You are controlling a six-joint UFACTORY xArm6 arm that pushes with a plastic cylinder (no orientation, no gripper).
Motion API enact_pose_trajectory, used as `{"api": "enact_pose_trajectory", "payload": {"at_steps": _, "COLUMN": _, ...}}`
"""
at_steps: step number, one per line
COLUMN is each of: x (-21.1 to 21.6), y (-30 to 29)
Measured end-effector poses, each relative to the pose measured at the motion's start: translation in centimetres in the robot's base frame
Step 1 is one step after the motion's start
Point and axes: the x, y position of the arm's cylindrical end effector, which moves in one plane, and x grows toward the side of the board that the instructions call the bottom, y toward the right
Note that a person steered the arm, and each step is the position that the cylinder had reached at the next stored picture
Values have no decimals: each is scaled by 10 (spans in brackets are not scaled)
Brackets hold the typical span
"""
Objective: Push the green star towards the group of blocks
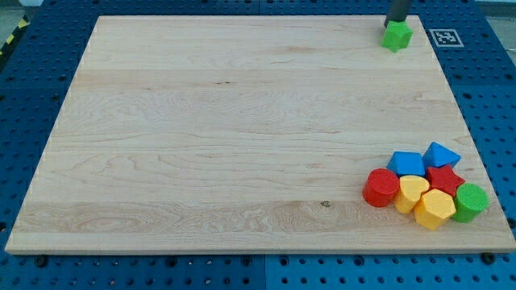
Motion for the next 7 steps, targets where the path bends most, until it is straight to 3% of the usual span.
{"api": "enact_pose_trajectory", "payload": {"at_steps": 4, "x": 75, "y": 0}}
{"api": "enact_pose_trajectory", "payload": {"at_steps": 7, "x": 167, "y": 0}}
